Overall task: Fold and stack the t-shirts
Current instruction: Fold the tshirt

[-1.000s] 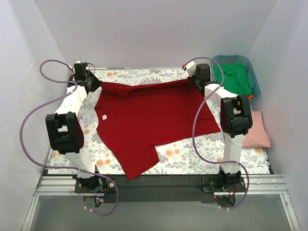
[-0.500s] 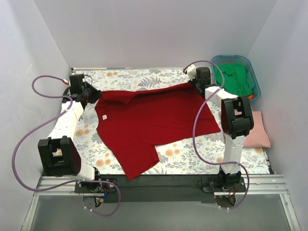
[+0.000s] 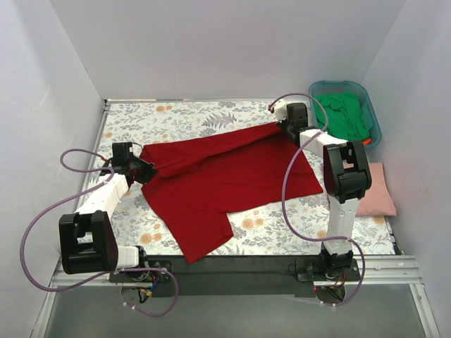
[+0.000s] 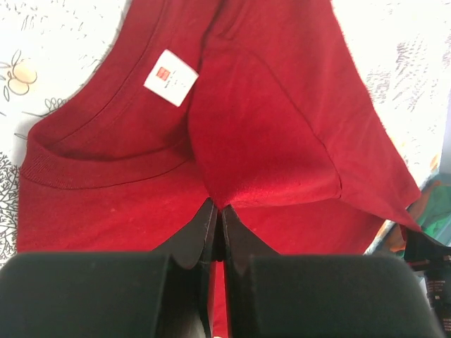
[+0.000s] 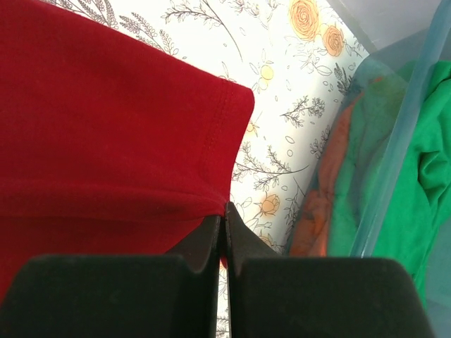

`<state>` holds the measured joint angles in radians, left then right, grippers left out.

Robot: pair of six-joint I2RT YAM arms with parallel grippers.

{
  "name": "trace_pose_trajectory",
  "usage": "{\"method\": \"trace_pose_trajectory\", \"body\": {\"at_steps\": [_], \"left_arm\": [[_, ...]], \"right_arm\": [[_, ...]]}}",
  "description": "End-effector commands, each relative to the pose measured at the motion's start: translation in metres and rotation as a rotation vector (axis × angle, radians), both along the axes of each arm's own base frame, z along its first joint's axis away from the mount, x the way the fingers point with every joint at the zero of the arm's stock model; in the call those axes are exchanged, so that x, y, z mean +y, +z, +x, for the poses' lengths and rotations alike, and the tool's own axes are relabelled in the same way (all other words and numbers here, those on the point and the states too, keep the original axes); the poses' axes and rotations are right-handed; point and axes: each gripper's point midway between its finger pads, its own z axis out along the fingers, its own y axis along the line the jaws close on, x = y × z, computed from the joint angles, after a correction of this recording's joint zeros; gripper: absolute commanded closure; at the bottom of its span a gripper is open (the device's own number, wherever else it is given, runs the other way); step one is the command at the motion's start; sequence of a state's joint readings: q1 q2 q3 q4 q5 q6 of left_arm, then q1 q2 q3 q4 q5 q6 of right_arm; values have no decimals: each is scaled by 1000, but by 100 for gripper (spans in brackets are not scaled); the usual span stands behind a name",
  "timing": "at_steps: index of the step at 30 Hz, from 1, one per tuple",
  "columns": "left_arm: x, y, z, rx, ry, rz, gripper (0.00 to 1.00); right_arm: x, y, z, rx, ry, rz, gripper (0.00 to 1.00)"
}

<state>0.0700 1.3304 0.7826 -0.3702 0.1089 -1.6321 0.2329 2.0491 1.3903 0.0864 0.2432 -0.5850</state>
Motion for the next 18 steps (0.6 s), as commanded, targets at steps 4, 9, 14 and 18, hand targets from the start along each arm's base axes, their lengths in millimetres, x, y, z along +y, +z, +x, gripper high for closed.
{"method": "trace_pose_trajectory", "body": {"at_steps": [4, 9, 14, 18], "left_arm": [[1, 7, 5, -56, 6, -8, 100], [0, 17, 4, -67, 2, -12, 100], [2, 20, 3, -61, 1, 7, 100], [-3, 18, -2, -54, -13, -16, 100]], "right_arm": [[-5, 2, 3, -30, -27, 18, 94], [-5, 2, 0, -28, -34, 19, 94], [0, -4, -7, -8, -19, 37, 92], [-3, -10, -8, 5, -28, 24, 90]]}}
